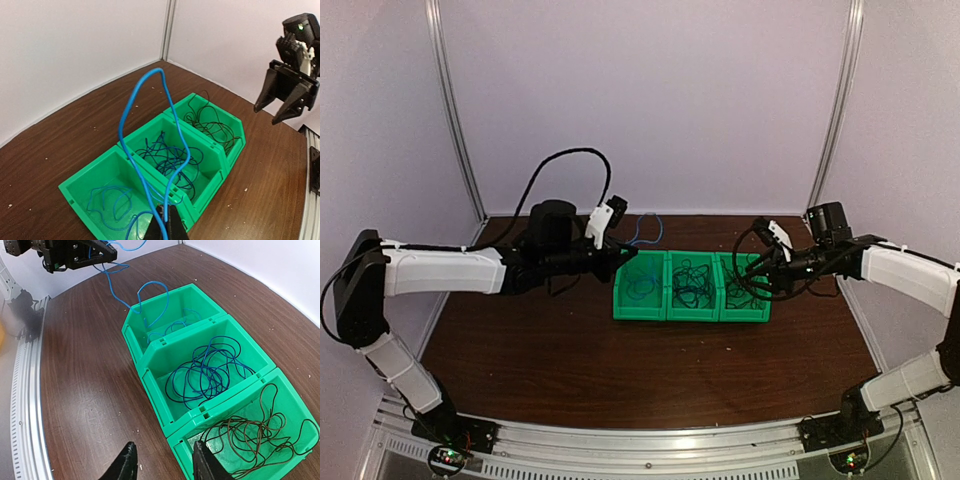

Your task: Untangle the cables

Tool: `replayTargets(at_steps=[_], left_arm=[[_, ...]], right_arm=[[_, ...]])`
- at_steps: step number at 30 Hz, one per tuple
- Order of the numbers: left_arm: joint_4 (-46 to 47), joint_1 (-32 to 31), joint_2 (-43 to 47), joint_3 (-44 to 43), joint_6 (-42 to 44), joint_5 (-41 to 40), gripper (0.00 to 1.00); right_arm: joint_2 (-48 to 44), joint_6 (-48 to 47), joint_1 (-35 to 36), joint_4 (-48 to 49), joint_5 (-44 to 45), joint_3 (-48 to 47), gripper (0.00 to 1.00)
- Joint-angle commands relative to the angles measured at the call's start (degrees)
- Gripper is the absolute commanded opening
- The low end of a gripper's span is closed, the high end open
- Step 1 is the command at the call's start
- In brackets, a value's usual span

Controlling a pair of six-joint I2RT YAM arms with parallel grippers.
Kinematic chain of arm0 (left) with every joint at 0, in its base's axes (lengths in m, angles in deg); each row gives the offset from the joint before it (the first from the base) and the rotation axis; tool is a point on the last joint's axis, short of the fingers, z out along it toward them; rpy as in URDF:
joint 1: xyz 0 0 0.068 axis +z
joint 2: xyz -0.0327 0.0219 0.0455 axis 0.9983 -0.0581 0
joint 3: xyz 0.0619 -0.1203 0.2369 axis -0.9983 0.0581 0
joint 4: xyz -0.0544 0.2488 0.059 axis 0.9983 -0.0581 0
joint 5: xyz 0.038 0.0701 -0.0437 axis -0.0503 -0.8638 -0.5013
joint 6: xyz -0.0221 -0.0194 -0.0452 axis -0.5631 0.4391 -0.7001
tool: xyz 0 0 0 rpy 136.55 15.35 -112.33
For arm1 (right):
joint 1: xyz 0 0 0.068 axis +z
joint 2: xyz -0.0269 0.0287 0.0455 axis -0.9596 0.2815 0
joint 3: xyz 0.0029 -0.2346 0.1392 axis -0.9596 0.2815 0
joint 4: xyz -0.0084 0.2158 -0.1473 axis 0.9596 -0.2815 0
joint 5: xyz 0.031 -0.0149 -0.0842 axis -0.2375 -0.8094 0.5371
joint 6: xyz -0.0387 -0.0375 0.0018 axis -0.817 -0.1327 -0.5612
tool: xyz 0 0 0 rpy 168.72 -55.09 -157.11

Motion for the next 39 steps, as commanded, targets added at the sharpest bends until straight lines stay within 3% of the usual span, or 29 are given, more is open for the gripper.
replayTargets(at_steps=[1, 13, 22, 35, 39], left_arm=[[-4.0, 1.5, -2.4, -3.7, 0.7, -3.9, 0.00], [-7.9, 1.9, -13.6, -14.3, -5.6, -5.5, 0.00], [-7.8, 1.9, -21.6, -18.1, -19.7, -6.5, 0.00], [-19.1, 1.4, -23.0, -21.1, -36.3, -9.9, 0.00], [-19.7, 1.2, -23.7, -21.7, -39.7, -6.4, 0.00]], right_arm=[[-1.1, 0.7, -0.3, 2.5, 1.5, 0.9, 0.38], [-1.3, 0.3, -0.5, 2.6, 1.8, 1.3, 0.38], [-0.9, -0.3, -0.6, 2.2, 1.6, 1.6, 0.39], [0.0, -0.8, -0.6, 1.8, 1.1, 1.5, 0.39], [0.1, -1.1, -0.6, 1.5, 0.8, 1.4, 0.38]])
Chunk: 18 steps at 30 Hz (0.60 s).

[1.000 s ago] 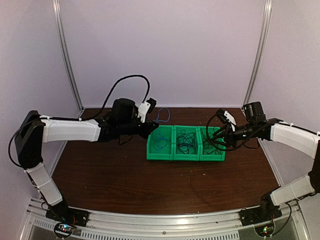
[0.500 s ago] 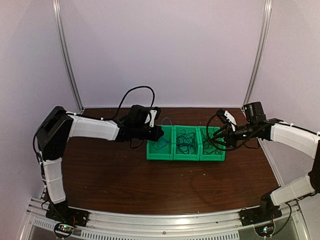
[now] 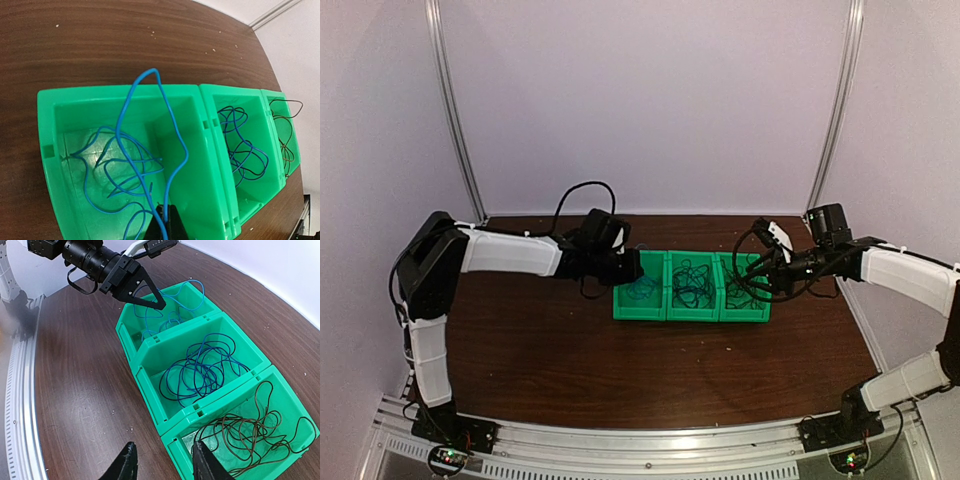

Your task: Untangle the cables

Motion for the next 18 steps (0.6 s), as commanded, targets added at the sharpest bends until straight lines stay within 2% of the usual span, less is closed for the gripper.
replayTargets(at_steps=[1, 8, 11, 13, 15, 18], left_arm=[[-3.0, -0.4, -0.9, -2.4, -5.6, 2.0, 0.00], [-5.6, -0.8, -0.3, -3.4, -5.1, 0.9, 0.00], [-5.6, -0.8, 0.0, -3.5, -4.8, 1.3, 0.14], [-5.7, -0.9, 0.8, -3.5, -4.3, 1.2, 0.29], [-5.6, -1.0, 1.7, -3.3, -3.6, 0.0, 0.34], [-5.7, -1.0, 3.2, -3.6, -2.0, -1.3, 0.37]], right_arm=[[0.0, -0.7, -0.3, 0.1, -0.5, 0.5, 0.38], [-0.3, -0.9, -0.3, -0.1, -0.6, 0.6, 0.38], [-0.2, -0.8, -0.3, -0.1, -0.7, 0.5, 0.38], [-0.2, -0.8, -0.3, -0.2, -0.8, 0.5, 0.38], [-0.4, -0.8, -0.3, -0.2, -0.8, 0.6, 0.38], [-0.7, -0.8, -0.3, -0.1, -0.9, 0.7, 0.38]])
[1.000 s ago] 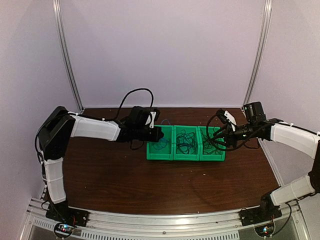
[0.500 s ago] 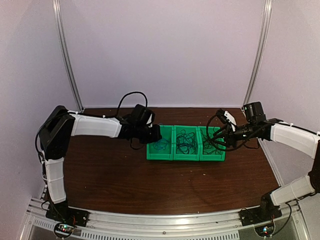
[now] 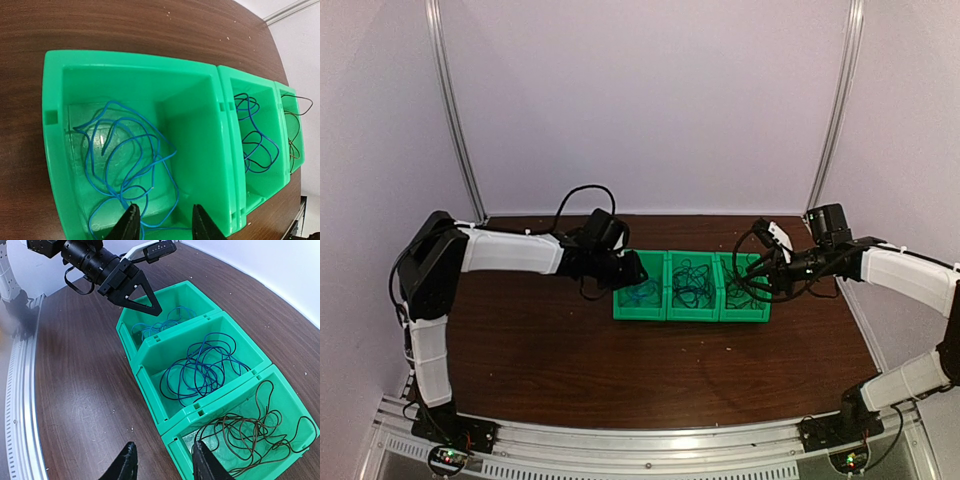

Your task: Untangle the cables

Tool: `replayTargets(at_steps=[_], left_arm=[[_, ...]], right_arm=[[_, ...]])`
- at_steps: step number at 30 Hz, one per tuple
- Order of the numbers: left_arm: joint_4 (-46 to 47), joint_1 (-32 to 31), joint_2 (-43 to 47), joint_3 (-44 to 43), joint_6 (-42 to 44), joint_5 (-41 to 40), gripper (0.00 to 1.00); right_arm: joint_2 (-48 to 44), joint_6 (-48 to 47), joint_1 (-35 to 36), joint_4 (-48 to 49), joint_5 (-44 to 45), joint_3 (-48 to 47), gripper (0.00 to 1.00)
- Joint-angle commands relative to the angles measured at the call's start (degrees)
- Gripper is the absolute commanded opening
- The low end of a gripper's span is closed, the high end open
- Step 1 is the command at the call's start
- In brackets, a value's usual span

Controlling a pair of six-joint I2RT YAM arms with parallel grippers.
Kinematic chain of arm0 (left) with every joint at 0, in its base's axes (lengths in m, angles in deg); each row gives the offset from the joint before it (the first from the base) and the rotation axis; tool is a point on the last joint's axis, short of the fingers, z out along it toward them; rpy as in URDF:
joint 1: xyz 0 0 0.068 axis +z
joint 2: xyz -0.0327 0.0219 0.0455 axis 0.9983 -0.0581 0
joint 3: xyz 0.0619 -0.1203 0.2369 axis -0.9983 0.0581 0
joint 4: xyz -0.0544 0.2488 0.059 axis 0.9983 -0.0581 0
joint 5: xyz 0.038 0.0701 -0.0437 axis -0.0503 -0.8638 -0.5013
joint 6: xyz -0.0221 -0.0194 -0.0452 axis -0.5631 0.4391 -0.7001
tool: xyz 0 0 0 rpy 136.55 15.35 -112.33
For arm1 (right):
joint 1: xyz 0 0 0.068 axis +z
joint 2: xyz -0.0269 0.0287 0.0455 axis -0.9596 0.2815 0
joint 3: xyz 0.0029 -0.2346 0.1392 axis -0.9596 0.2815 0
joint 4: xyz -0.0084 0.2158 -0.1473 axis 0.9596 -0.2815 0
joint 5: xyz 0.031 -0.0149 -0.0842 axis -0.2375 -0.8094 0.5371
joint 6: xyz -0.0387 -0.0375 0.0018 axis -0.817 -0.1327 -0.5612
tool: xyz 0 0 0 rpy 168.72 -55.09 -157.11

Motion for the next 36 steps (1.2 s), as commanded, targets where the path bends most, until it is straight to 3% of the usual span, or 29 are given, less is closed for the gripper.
replayTargets(at_steps=[1, 6, 13, 15, 16, 17, 18, 21, 25, 29, 32, 36], left_arm=[[0.6, -0.4, 4.1, -2.0, 2.8, -2.2, 0.38], [-0.2, -0.4, 6.3, -3.8, 8.1, -3.8, 0.40], [-9.0, 0.8, 13.7, -8.0, 24.6, -17.5, 0.46], [-11.6, 2.2, 16.0, -8.2, 28.0, -18.9, 0.54], [-12.6, 2.9, 17.0, -8.2, 29.2, -19.7, 0.57], [-13.8, 3.5, 18.0, -8.2, 30.2, -21.1, 0.64], [-14.8, 4.2, 19.0, -8.2, 31.1, -23.1, 0.70], [-15.7, 5.6, 21.7, -6.5, 34.1, -30.1, 0.85], [-9.5, 8.8, 26.5, 1.7, 37.3, -29.9, 0.97], [-0.7, 12.3, 30.4, 10.9, 37.8, -24.8, 0.98], [1.0, 14.8, 31.3, 12.6, 36.1, -20.2, 0.98], [1.1, 15.2, 31.4, 13.2, 36.1, -20.1, 0.98]], right_arm=[[-0.7, -0.6, -0.3, 0.2, -0.9, 0.7, 0.38], [-0.4, 0.5, -0.4, 0.3, -0.9, -0.1, 0.39], [-1.9, 5.3, -2.8, 1.7, 6.7, -6.7, 0.44], [-2.3, 7.7, -3.8, 3.2, 12.5, -8.8, 0.61], [-2.6, 9.9, -4.4, 5.0, 16.2, -9.7, 0.75], [-2.7, 13.5, -5.1, 6.4, 21.6, -10.6, 0.96], [-2.7, 15.7, -5.8, 7.2, 24.2, -11.5, 0.99], [-2.6, 20.4, -7.6, 8.6, 28.3, -13.7, 1.00], [-3.9, 25.5, -7.6, 12.6, 34.0, -11.8, 1.00], [-5.8, 25.6, -7.6, 14.7, 35.2, -8.1, 1.00], [-6.2, 25.5, -7.7, 15.6, 35.8, -6.4, 1.00], [-6.2, 24.4, -7.8, 17.2, 33.6, -4.7, 1.00]])
